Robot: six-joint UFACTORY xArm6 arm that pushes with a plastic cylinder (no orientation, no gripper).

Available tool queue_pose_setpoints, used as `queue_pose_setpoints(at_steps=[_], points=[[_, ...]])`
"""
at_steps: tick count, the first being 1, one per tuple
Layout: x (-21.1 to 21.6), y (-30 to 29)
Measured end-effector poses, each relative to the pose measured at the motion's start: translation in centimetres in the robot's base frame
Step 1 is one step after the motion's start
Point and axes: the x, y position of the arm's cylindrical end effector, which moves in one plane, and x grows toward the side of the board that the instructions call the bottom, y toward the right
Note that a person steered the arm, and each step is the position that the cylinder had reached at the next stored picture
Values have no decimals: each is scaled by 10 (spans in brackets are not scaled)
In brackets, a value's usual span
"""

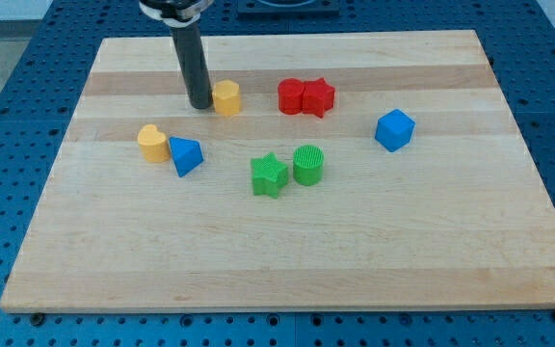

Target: Slide the blue cube to the top center

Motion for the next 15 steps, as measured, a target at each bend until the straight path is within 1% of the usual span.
queue_pose_setpoints(at_steps=[2,3,5,6,14,15], points=[[0,35],[0,38],[-20,27],[-20,27],[-4,45],[11,45]])
